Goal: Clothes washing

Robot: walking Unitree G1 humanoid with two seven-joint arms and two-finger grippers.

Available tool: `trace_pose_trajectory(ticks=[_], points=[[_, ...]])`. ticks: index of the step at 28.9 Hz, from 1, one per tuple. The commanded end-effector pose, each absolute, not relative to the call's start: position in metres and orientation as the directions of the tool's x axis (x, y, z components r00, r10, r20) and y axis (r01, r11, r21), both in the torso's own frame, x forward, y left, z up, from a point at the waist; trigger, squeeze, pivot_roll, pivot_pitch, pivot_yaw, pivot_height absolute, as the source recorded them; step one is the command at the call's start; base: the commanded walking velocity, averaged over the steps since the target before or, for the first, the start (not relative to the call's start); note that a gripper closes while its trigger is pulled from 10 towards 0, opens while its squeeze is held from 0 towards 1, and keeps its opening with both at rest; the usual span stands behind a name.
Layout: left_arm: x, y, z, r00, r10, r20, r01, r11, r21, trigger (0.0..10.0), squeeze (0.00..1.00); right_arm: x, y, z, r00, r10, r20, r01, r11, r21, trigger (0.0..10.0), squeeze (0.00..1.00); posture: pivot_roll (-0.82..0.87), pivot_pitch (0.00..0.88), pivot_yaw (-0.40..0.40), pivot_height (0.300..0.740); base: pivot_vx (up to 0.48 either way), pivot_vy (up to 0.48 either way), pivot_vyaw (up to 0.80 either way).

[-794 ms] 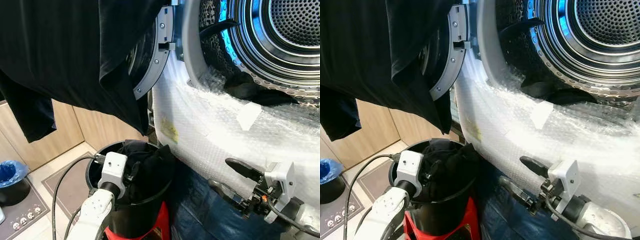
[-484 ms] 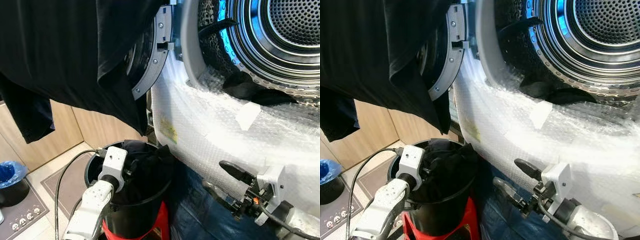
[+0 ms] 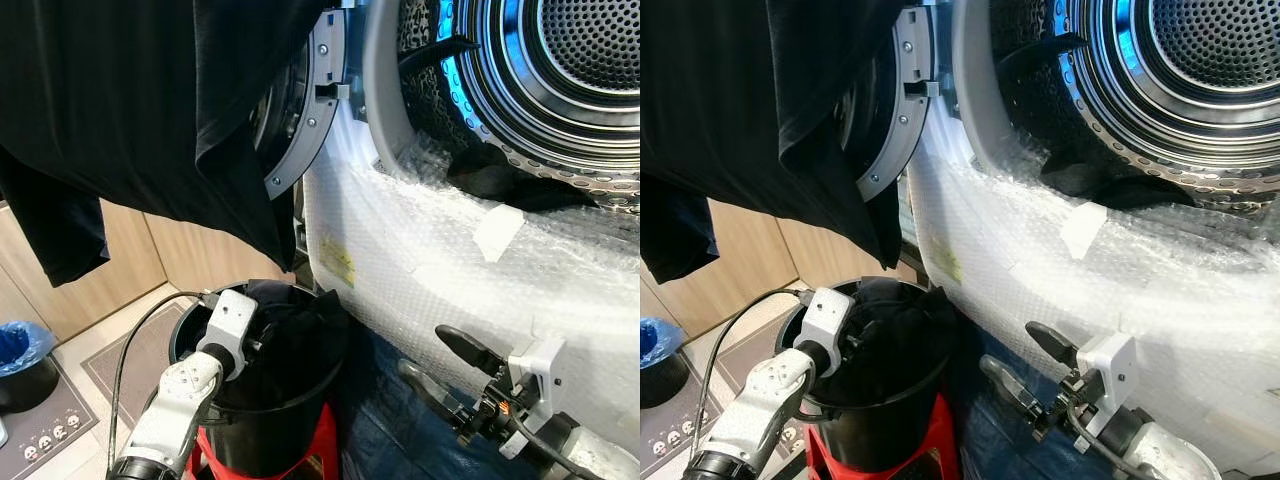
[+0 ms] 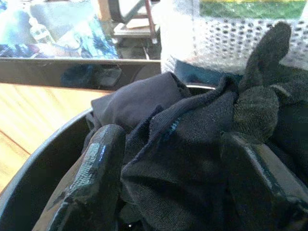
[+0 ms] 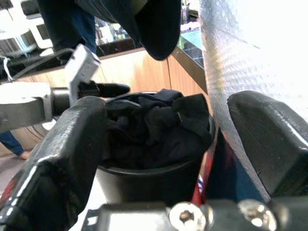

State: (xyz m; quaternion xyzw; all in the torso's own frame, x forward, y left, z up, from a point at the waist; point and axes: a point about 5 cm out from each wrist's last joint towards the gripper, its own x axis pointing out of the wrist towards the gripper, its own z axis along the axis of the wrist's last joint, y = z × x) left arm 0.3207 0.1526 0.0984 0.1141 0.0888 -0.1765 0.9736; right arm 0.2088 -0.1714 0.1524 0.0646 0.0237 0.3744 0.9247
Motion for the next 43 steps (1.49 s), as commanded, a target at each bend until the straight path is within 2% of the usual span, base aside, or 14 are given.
trace_pose_trajectory(ticks=[1, 12, 26, 27, 28, 29, 30, 43], points=[[0.326, 0.158, 0.102, 0.918, -0.335, -0.213, 0.38, 0.897, 0.226, 10.0, 0.0, 0.206, -0.165, 0.156, 0.708, 0.706, 0.017, -0.701, 0.7, 0.138, 10.0, 0.0, -0.11, 0.01, 0.026, 0.74, 0.0, 0.0, 0.0], [0.342, 0.176, 0.106, 0.92, -0.311, -0.239, 0.369, 0.891, 0.263, 10.0, 0.0, 0.192, -0.149, 0.166, 0.702, 0.711, 0.047, -0.708, 0.688, 0.162, 10.0, 0.0, -0.14, 0.082, 0.033, 0.74, 0.0, 0.0, 0.0], [0.338, 0.154, 0.103, 0.833, -0.494, -0.248, 0.548, 0.797, 0.254, 10.0, 0.0, 0.179, -0.142, 0.169, 0.717, 0.696, 0.041, -0.689, 0.698, 0.196, 10.0, 0.0, -0.17, 0.126, 0.052, 0.74, 0.0, 0.0, 0.0], [0.336, 0.154, 0.101, 0.826, -0.504, -0.252, 0.558, 0.792, 0.249, 6.0, 0.0, 0.178, -0.141, 0.168, 0.718, 0.695, 0.04, -0.687, 0.699, 0.2, 10.0, 0.0, -0.17, 0.127, 0.055, 0.74, 0.0, 0.0, 0.0], [0.336, 0.154, 0.101, 0.824, -0.508, -0.251, 0.562, 0.79, 0.246, 2.8, 0.0, 0.178, -0.141, 0.169, 0.719, 0.694, 0.04, -0.686, 0.699, 0.202, 10.0, 0.0, -0.17, 0.127, 0.055, 0.74, 0.0, 0.0, 0.0], [0.335, 0.154, 0.1, 0.823, -0.51, -0.25, 0.564, 0.789, 0.244, 2.8, 0.0, 0.178, -0.14, 0.169, 0.719, 0.694, 0.04, -0.685, 0.699, 0.204, 10.0, 0.0, -0.17, 0.127, 0.055, 0.74, 0.0, 0.0, 0.0], [0.335, 0.155, 0.1, 0.822, -0.514, -0.246, 0.564, 0.794, 0.227, 0.1, 0.0, 0.178, -0.14, 0.169, 0.721, 0.692, 0.04, -0.684, 0.7, 0.205, 10.0, 0.0, -0.17, 0.127, 0.056, 0.74, 0.0, 0.0, 0.0], [0.332, 0.159, 0.102, 0.828, -0.51, -0.232, 0.556, 0.8, 0.226, 0.0, 0.0, 0.179, -0.138, 0.167, 0.716, 0.697, 0.036, -0.686, 0.694, 0.216, 10.0, 0.0, -0.16, 0.123, 0.053, 0.74, 0.0, 0.0, 0.0]])
